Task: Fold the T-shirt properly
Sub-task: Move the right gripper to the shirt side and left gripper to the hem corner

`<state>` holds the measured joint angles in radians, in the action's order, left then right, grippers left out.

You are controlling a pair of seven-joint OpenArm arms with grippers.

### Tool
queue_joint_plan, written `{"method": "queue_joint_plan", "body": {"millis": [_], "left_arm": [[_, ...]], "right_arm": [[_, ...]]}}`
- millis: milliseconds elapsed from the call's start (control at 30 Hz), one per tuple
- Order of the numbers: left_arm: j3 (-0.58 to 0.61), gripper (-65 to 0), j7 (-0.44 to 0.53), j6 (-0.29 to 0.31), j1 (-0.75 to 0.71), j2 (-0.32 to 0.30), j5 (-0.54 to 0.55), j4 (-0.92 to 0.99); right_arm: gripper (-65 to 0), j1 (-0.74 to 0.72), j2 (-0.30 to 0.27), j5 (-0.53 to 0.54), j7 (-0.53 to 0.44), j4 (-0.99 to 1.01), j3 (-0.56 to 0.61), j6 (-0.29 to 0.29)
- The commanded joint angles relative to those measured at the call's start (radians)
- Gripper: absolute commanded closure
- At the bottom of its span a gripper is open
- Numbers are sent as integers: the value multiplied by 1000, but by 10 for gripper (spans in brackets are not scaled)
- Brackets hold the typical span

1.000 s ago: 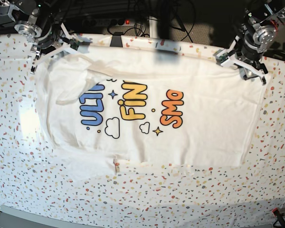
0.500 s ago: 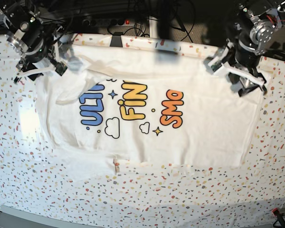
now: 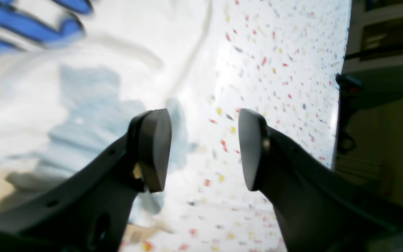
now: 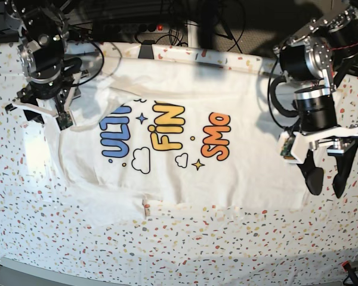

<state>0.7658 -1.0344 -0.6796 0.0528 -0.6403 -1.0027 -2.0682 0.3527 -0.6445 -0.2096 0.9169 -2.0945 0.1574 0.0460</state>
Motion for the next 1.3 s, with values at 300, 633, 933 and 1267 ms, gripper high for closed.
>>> {"method": "queue_joint_plan", "body": {"millis": [300,633,933,1267], "left_arm": [[-7,-296,-47,-19,11,83,-107,-16],[-7,-296,-57,-19,11,83,-159,-16],[-8,-296,-16,176,42,83,94,-14],[-235,-296,160,719,289,83,758,124]], "right_arm": [[-315,-42,176,-203,8,-16,-8,12],[-315,-42,254,-272,30,-16,-8,148],[-315,-107,253,-119,18,-15,-8,142],[-329,-332,254,63,37,26,-26,-21]]}}
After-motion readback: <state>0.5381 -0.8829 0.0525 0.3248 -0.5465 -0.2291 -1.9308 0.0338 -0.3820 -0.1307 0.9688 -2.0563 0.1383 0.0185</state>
